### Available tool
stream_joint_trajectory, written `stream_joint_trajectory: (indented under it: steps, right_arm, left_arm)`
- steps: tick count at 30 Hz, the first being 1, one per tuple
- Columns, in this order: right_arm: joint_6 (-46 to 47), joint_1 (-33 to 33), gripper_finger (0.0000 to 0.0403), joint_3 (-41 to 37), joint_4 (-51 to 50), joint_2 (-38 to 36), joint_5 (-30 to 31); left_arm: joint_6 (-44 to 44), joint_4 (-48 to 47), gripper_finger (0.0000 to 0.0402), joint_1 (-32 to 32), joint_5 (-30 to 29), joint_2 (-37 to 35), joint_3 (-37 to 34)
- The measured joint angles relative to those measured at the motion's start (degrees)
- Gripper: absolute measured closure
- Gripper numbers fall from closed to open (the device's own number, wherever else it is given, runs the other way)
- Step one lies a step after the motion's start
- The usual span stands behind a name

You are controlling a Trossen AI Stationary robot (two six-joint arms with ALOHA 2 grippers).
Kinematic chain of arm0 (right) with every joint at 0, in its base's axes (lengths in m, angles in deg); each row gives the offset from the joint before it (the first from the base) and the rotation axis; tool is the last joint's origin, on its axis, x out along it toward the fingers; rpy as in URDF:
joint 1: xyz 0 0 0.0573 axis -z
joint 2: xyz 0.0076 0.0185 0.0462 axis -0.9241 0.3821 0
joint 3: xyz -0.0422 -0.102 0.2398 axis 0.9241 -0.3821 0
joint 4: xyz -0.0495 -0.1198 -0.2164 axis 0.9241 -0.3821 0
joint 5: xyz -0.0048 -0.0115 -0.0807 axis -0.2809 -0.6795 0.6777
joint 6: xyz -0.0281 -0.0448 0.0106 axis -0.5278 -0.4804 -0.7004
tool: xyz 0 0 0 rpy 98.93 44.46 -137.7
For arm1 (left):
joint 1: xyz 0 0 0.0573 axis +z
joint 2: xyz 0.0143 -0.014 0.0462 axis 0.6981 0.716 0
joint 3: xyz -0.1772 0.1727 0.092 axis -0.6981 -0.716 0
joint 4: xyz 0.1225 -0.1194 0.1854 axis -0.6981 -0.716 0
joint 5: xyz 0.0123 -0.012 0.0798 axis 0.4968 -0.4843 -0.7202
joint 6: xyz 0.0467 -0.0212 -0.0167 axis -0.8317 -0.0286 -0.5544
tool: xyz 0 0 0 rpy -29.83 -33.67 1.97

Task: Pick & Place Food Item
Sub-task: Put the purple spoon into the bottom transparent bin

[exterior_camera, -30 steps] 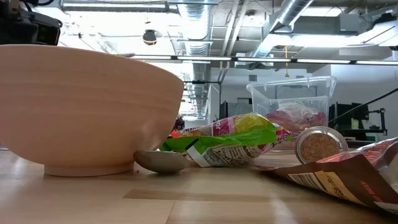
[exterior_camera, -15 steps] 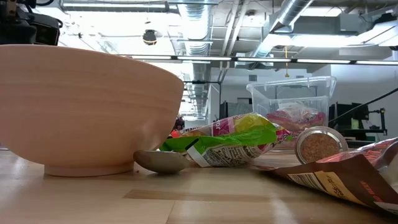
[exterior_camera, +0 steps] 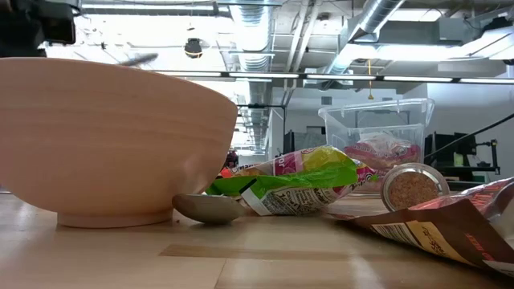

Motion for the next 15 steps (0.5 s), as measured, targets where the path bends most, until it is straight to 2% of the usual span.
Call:
stream_joint_trajectory:
  steps: [6, 15]
  right_arm:
    - [0.1, 0.0, 0.0223, 0.0, 0.0, 0.0, 0.0]
    - [0.2, 0.8, 0.0223, 0.0, 0.0, 0.0, 0.0]
  left_arm:
    - [2.2, -5.1, 0.0401, 0.1, -0.6, -0.1, 0.0]
    - [-2.3, -8.4, 0.0401, 2.2, 0.3, -0.4, 0.0]
